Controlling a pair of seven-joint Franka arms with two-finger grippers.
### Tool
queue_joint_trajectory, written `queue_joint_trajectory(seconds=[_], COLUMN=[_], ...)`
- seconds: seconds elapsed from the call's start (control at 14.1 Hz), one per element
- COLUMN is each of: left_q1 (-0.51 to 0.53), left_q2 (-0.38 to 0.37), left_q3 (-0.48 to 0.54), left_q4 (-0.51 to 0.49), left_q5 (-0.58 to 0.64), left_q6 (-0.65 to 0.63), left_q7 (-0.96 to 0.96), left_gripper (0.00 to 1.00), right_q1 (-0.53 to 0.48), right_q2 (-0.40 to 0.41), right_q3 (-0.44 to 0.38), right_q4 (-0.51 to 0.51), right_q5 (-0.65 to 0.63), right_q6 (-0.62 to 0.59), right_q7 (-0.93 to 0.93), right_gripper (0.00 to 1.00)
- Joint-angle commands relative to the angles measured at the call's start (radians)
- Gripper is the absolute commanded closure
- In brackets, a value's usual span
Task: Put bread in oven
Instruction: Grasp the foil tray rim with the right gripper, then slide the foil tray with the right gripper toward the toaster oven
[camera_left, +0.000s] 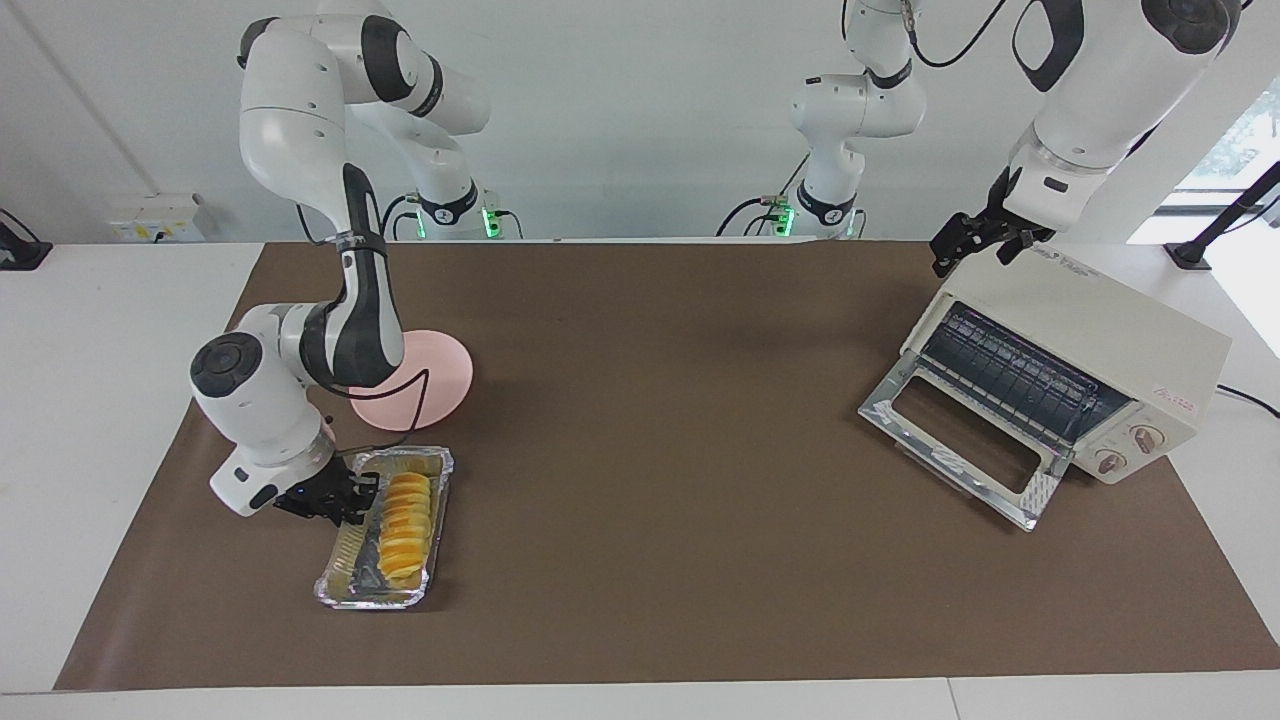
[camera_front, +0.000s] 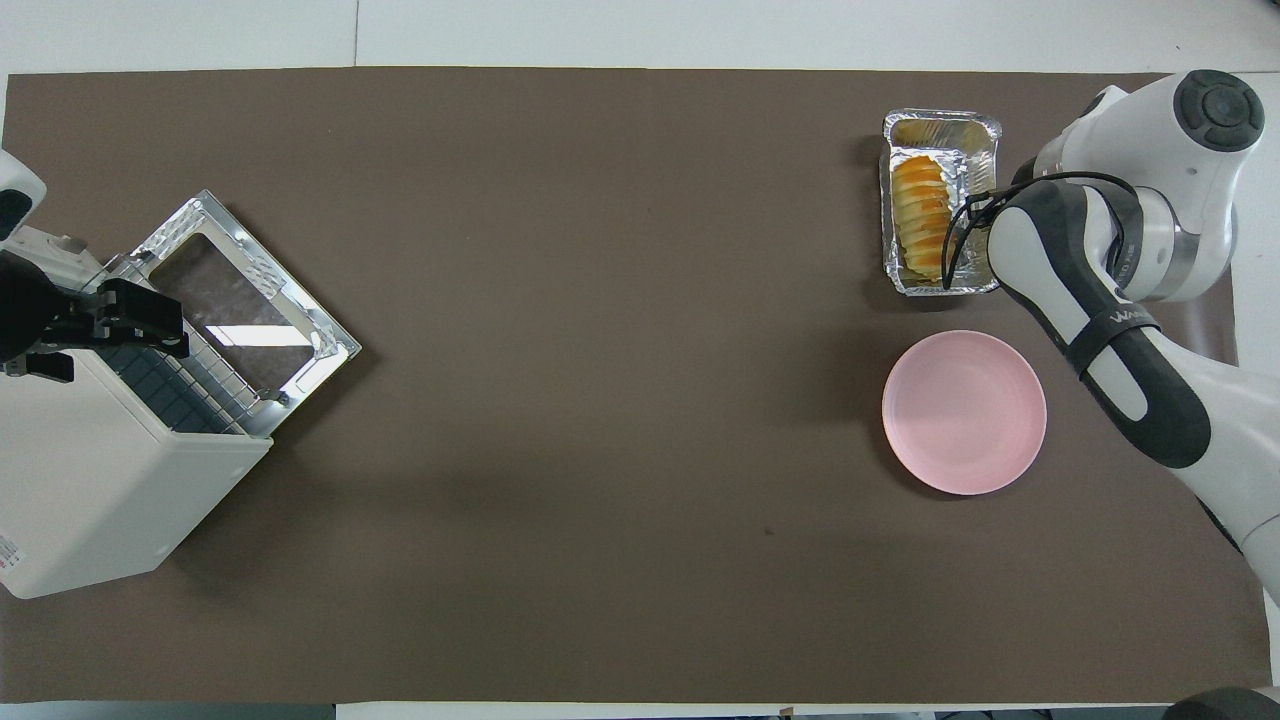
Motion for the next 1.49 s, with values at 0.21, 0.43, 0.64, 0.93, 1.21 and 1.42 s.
queue_joint_trajectory(seconds=[0.21,0.43,0.64,0.93,1.21,1.42], left_q1=[0.013,0.013,0.013,0.013,0.013,0.013], left_q2=[-0.023,-0.021,-0.021,-0.021,-0.023,-0.023], left_q3=[-0.004,-0.004,-0.004,-0.004,-0.004,-0.004], left_q4=[-0.016,-0.014,-0.016,-0.016,-0.014,-0.014], left_q5=[-0.017,-0.017,-0.017,-0.017,-0.017,-0.017], left_q6=[-0.006,-0.006,-0.004,-0.006,-0.004,-0.006], left_q7=[0.004,0.004,0.004,0.004,0.004,0.004], left_gripper=[0.00,0.00,0.00,0.00,0.00,0.00], right_q1=[-0.002,0.025,0.104,0.243,0.413,0.524], right_q2=[-0.028,-0.040,-0.108,-0.175,-0.183,-0.227], right_q3=[0.006,0.016,0.019,0.016,0.017,0.017], right_q4=[-0.004,0.151,0.199,0.207,0.218,0.106], right_q5=[-0.013,0.007,0.015,0.059,0.137,0.144], right_q6=[-0.031,-0.277,-0.419,-0.525,-0.519,-0.432], right_q7=[-0.014,-0.004,0.095,0.313,0.557,0.666], right_gripper=[1.00,1.00,1.00,1.00,1.00,1.00])
